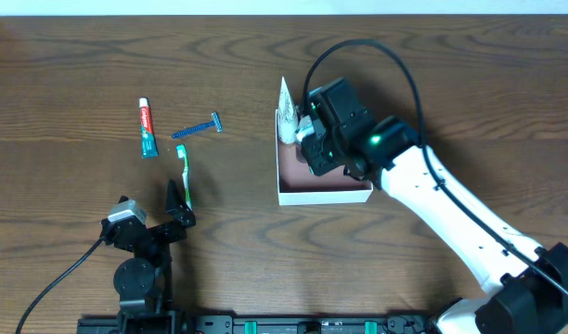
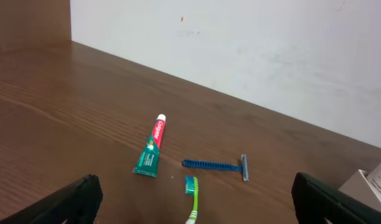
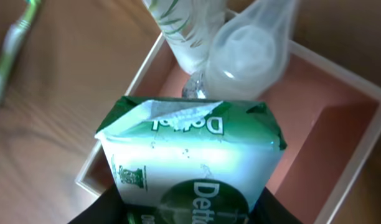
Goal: Pack container
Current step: 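Carry the Dettol bar with the right gripper into the box's front left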
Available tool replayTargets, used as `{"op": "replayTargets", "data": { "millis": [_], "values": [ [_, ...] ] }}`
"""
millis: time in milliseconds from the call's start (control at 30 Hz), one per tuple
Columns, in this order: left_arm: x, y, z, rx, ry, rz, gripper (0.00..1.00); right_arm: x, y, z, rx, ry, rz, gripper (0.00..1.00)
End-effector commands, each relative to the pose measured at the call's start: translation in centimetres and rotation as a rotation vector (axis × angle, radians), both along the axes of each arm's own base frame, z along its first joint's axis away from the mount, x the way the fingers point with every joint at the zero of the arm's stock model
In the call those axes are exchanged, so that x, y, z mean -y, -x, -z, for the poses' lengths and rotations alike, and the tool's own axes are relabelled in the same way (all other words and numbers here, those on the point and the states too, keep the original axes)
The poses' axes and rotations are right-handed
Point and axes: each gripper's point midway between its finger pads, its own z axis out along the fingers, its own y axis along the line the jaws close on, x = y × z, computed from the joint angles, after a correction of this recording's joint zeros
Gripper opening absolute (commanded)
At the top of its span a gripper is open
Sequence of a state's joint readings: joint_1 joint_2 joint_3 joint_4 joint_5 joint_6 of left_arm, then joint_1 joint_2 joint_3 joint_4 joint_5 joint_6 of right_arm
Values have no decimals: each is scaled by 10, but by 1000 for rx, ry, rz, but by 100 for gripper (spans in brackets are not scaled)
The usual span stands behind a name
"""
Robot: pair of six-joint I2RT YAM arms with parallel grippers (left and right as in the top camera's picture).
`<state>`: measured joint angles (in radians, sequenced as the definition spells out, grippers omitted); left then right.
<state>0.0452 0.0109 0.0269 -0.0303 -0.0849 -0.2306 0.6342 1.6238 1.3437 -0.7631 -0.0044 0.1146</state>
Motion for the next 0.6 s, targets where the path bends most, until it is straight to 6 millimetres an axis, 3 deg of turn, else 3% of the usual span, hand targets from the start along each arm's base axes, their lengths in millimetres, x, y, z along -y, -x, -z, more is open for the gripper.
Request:
{"op": "replayTargets", "data": {
  "millis": [0, 300, 567],
  "values": [
    [-3, 1, 18, -56, -15, -14, 98, -6, 6, 15, 59, 89, -179, 26],
    [-3, 1, 19, -57, -15, -14, 98, -7, 6, 37, 105, 133, -292, 24],
    [-3, 1, 19, -57, -15, -15, 98, -30, 21, 45, 148, 103, -585, 33]
  ]
}}
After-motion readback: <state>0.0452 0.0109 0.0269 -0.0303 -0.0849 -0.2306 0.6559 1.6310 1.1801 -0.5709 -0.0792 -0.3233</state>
